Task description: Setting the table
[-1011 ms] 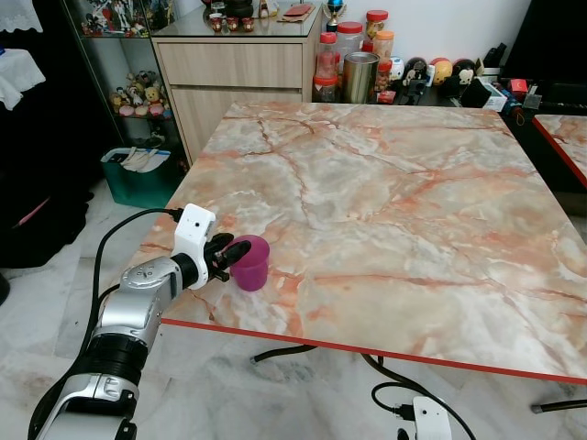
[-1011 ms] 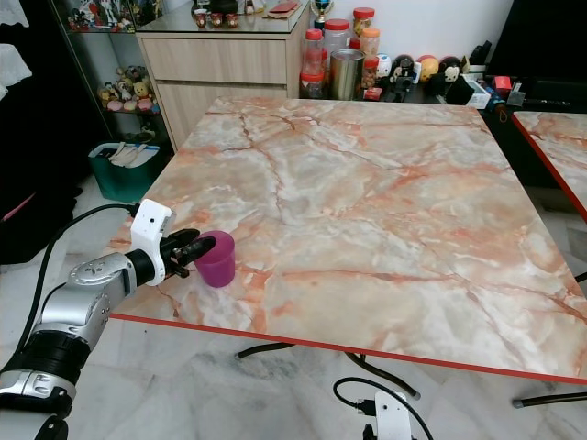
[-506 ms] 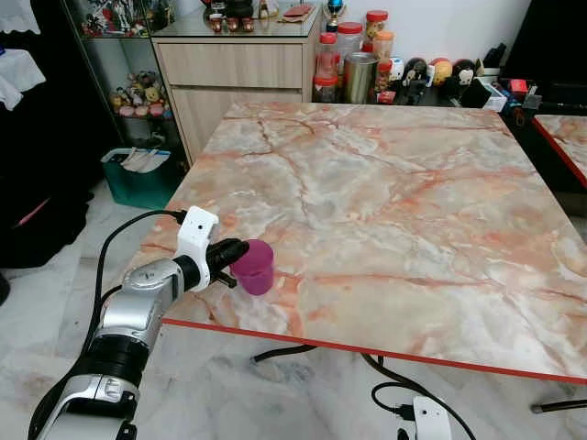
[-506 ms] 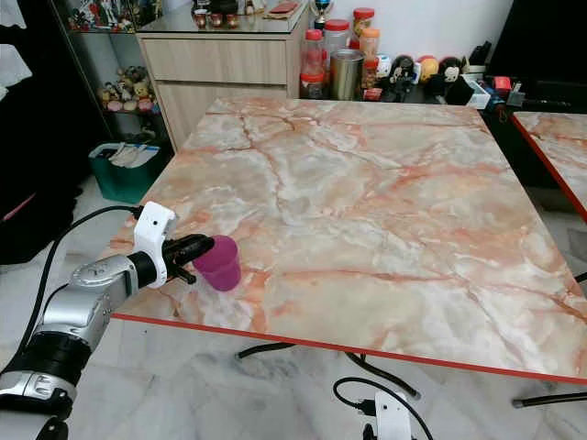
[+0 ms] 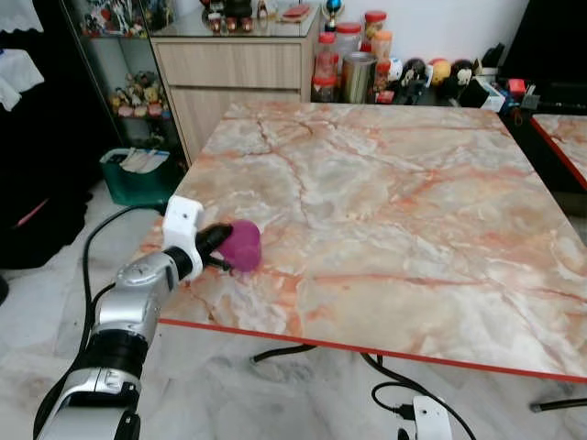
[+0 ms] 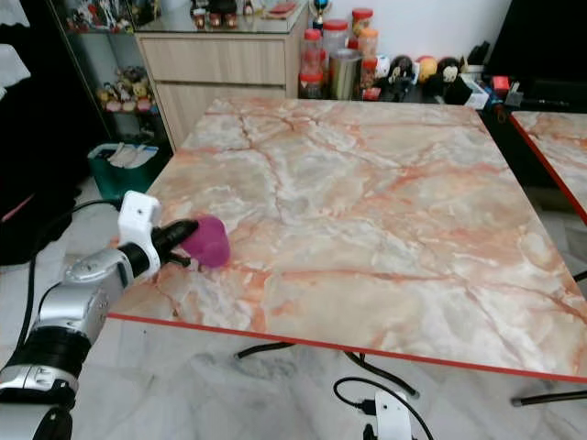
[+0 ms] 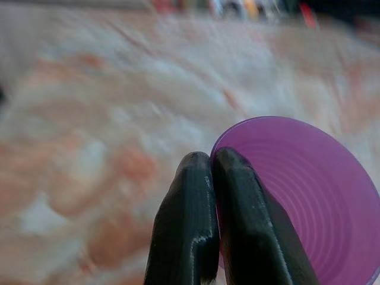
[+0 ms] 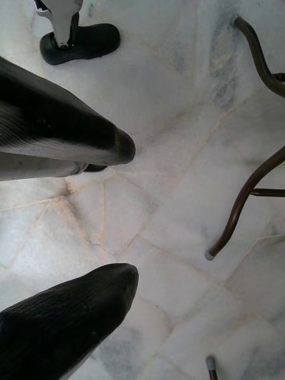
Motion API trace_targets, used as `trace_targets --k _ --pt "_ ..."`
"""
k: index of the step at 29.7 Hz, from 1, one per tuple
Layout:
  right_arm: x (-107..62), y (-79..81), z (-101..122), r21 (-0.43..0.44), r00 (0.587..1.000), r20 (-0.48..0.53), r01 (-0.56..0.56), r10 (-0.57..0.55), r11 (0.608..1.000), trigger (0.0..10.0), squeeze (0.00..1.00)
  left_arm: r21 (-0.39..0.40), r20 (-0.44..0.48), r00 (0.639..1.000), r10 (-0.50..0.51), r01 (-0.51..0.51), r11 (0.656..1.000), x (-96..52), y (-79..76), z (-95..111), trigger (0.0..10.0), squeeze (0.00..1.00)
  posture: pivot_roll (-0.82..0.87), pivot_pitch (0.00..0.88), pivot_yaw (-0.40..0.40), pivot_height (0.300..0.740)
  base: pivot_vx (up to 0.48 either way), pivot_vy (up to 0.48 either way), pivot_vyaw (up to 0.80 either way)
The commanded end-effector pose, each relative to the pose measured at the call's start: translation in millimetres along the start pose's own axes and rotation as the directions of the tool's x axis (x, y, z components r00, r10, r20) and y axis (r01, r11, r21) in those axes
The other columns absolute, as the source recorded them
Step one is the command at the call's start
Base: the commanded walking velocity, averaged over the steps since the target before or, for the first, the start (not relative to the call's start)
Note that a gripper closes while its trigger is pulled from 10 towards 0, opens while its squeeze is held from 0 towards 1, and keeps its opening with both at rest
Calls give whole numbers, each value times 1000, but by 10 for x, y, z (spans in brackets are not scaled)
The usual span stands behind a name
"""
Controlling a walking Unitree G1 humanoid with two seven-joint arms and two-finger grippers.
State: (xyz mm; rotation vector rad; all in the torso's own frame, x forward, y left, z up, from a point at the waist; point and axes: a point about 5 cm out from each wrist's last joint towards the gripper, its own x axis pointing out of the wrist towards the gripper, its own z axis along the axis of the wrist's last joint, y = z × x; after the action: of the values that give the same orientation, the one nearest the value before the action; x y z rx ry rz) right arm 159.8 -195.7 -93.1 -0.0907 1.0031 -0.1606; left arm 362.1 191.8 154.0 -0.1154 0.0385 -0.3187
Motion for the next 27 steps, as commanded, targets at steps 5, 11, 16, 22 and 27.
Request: trace_targets --k 5,11,16,22,27 --pt "7 -38 21 17 1000 -2 14 -14 1000 10000 0 43 90 977 191 -196 980 23 168 156 10000 0 27 0 16 719 0 0 0" --pt "7 -43 21 17 1000 -2 15 -15 1000 10000 0 -5 163 940 299 -302 953 38 203 187 10000 0 25 0 22 719 0 0 0" --pt "6 -41 19 16 1000 -2 15 -15 1000 10000 0 -34 184 924 336 -336 941 41 206 184 10000 0 20 0 24 719 0 0 0" --pt "1 -60 -21 11 1000 -16 16 -16 1000 10000 0 -19 224 877 425 -432 901 33 230 181 10000 0 18 0 10 719 0 0 0" --pt "1 -67 -21 18 1000 -16 19 -19 1000 10000 0 -30 233 868 438 -444 896 14 257 175 10000 0 23 0 4 719 0 0 0"
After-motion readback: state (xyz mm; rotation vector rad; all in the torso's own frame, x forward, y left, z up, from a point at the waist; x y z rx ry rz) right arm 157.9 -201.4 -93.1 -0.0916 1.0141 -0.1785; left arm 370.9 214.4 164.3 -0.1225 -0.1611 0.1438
